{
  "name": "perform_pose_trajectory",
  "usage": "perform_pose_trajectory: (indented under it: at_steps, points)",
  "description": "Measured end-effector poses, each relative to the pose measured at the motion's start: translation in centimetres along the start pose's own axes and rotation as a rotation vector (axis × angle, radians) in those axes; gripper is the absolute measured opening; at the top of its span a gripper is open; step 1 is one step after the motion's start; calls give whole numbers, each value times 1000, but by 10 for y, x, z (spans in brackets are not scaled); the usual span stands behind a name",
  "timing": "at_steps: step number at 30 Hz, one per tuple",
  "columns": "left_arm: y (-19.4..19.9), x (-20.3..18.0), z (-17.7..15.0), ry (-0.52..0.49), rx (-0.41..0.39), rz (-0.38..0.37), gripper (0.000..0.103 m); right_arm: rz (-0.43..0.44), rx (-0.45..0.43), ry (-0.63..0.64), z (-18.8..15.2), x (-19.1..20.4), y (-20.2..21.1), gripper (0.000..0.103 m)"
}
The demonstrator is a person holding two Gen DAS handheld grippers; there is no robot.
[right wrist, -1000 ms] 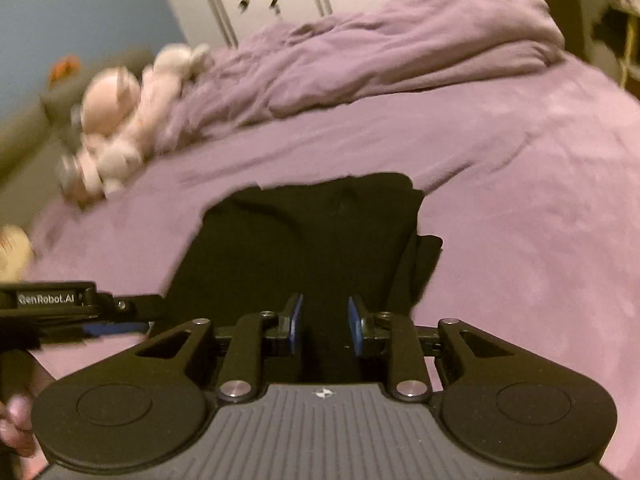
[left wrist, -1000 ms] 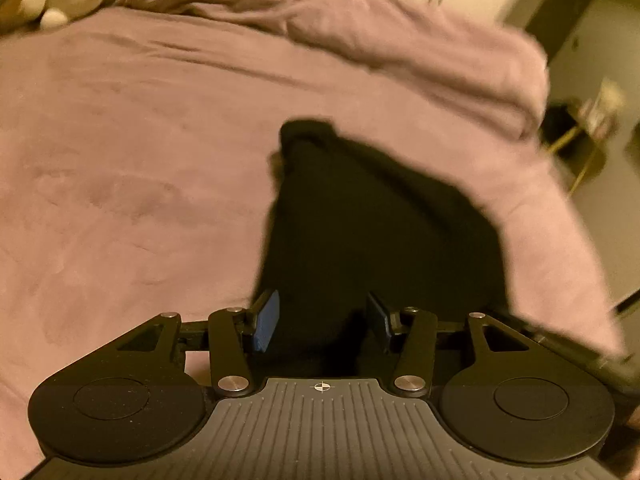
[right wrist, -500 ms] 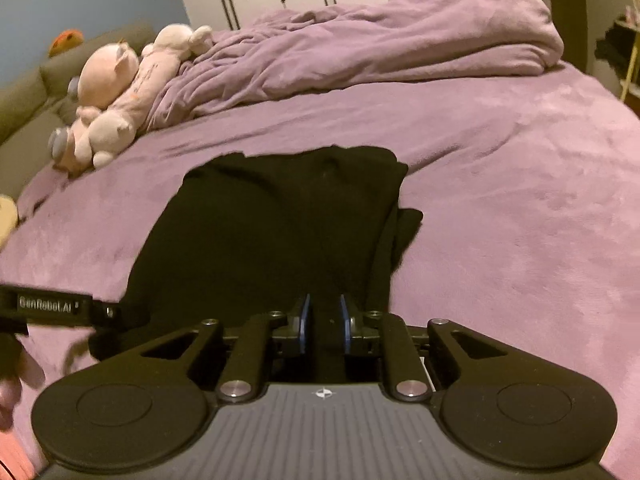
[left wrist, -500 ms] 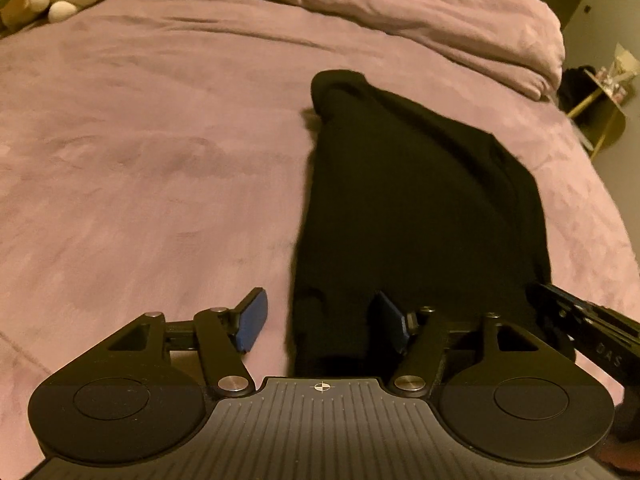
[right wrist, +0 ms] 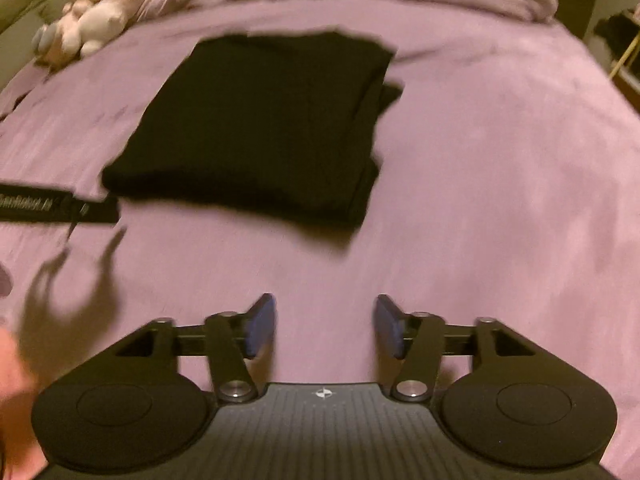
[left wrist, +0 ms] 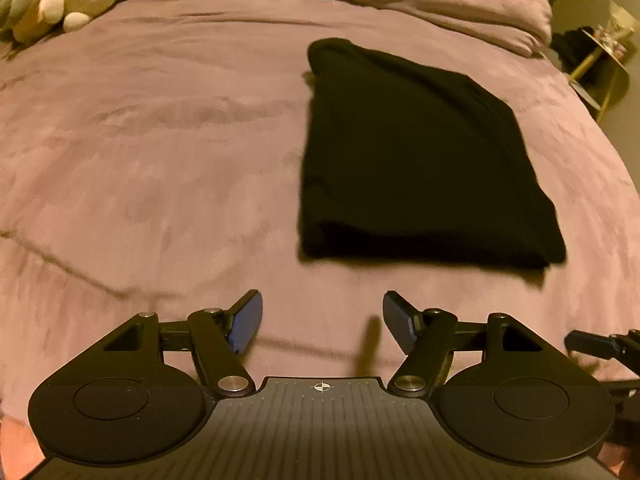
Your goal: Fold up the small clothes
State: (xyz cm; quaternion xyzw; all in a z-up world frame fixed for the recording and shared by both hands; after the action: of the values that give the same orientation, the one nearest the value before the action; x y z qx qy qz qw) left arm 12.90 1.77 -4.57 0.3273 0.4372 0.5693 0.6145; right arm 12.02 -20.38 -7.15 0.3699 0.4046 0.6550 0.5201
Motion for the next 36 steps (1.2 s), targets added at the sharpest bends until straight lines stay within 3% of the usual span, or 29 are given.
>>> perform_pose_trajectory:
  at_steps: [2, 9, 14, 17, 23, 28, 36]
  points:
    - [8, -3, -7, -9, -5, 0, 78, 19, 10, 2, -13, 6, 9, 82]
    - [42, -15, -14, -50, -52, 24, 89, 48, 26, -62, -13, 14, 34, 99]
    - [61, -21, -6, -65, -111, 60, 95, 20, 1, -122, 0, 15, 49, 99]
    - [66, -24, 2, -68, -119, 82, 95, -15, 49, -168, 15, 11, 50, 99]
    - [61, -27, 14, -82, -75, 116, 96, -31, 31, -167, 28, 11, 55, 99]
    - [58, -29, 15, -85, -63, 99, 97, -49, 34, -175, 35, 12, 54, 99]
    - [52, -35, 16, -118, -46, 131, 97, -115, 21, -104, 40, 25, 55, 99]
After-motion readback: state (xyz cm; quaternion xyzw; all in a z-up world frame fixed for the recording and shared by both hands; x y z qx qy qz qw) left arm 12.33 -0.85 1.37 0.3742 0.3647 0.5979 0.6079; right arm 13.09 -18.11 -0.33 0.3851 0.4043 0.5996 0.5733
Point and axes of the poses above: each gripper's, at about its wrist camera, not at the fingertips, and y roughly against the way its jaws point, x to its left, z to its top, the point moved 2 cm from there along -y, roughly the way its jaws point, and after that the axes turned 4 degrees about x, right-handed, at the moved point
